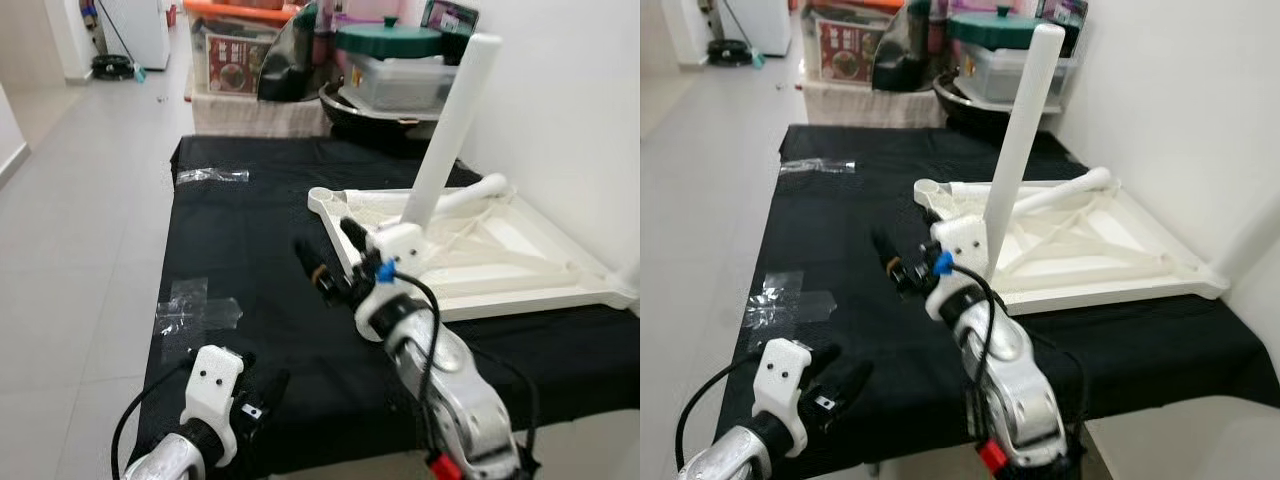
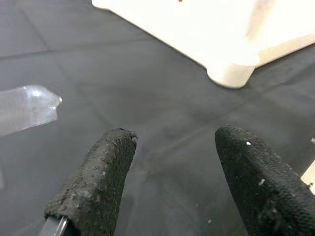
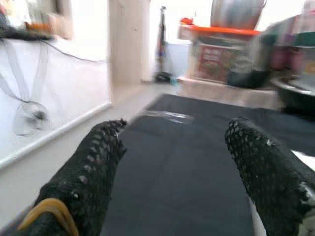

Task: Building children table

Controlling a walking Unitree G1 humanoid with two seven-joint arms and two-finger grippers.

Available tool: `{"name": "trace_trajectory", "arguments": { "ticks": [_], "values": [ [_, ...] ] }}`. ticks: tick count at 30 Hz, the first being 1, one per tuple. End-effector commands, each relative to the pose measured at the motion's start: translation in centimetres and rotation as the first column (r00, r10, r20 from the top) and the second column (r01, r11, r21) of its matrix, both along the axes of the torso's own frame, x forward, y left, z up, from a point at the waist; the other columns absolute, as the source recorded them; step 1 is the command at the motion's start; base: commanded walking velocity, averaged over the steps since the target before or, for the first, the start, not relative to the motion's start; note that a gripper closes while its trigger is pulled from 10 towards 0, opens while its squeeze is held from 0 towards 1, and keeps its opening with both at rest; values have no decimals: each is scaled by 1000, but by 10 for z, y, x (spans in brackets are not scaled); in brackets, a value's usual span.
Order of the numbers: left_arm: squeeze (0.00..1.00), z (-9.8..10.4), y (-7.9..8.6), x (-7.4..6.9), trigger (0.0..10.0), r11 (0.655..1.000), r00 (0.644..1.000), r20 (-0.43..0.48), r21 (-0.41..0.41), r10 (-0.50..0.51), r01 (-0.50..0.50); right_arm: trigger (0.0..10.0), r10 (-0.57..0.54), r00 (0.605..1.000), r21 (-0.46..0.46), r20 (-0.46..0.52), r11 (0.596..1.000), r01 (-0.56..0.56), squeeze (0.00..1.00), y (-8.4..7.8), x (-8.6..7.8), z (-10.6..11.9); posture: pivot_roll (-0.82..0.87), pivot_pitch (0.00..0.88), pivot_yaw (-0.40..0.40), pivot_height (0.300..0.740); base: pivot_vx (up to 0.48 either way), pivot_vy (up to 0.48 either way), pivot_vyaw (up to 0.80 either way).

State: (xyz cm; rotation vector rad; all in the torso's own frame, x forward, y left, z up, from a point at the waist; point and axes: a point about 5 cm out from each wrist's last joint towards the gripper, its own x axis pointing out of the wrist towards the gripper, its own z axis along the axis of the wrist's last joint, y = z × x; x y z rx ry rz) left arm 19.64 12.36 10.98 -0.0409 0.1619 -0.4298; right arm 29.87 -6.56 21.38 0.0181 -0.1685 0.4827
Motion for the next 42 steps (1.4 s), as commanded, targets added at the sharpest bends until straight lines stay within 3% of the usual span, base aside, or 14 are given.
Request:
{"name": "trace_trajectory", "arguments": {
  "ticks": [1,4,7,11,13,15,17,18,21,24,27,29,34,42],
  "values": [
    [0,-1,-4,-2,10000,1000,1000,-3,-3,-7,7,10000,-27,999,-27,-17,999,27,0,2,8,-5,105,45,-134,740,0,0,0],
    [0,1,-5,-6,10000,1000,1000,-2,-8,-6,6,10000,2,1000,-52,-4,999,-2,0,24,32,7,111,57,-147,740,0,0,0],
    [0,3,-8,-11,10000,1000,1000,-5,-21,-14,14,10000,-62,997,-100,-34,993,59,0,45,55,15,108,68,-159,740,0,0,0],
    [0,4,-11,-12,10000,999,1000,-6,-28,-19,19,10000,-183,980,-123,-80,977,173,0,46,68,12,107,76,-165,740,0,0,0],
    [0,5,-12,-13,10000,999,1000,-7,-35,-22,22,10000,-332,934,-123,-135,941,316,0,41,78,6,111,81,-169,740,0,0,0],
    [0,5,-12,-13,10000,999,1000,-7,-35,-22,22,10000,-332,934,-123,-135,941,316,0,41,78,6,111,81,-169,740,0,0,0],
    [0,5,-14,-14,10000,999,1000,-11,-44,-23,23,10000,-493,847,-137,-201,870,474,0,32,81,-6,111,86,-171,740,0,0,0],
    [0,6,-15,-14,10000,999,1000,-12,-48,-24,24,10000,-585,782,-177,-216,811,558,0,26,82,-12,109,86,-171,740,0,0,0],
    [0,6,-15,-14,10000,998,1000,-13,-51,-25,24,10000,-623,746,-187,-236,782,594,0,22,82,-18,104,89,-171,740,0,0,0],
    [0,6,-16,-14,10000,998,1000,-14,-56,-28,27,10000,-766,596,-179,-243,639,748,0,3,77,-24,102,89,-170,740,0,0,0],
    [0,7,-16,-13,10000,998,1000,-14,-58,-28,27,10000,-828,505,-146,-243,546,825,0,-12,70,-21,96,88,-166,740,0,0,0],
    [0,7,-16,-12,10000,998,1000,-14,-57,-27,26,10000,-852,468,-139,-233,506,851,0,-20,65,-20,94,88,-164,740,0,0,0],
    [0,6,-17,-11,10000,998,999,-15,-56,-29,28,10000,-887,426,-161,-179,454,877,0,-35,50,-20,88,87,-160,740,0,0,0],
    [0,6,-17,-10,10000,997,999,-18,-59,-41,40,10000,-915,383,-303,-124,403,864,0,-68,14,-38,77,87,-151,740,0,0,0]
  ]
}}
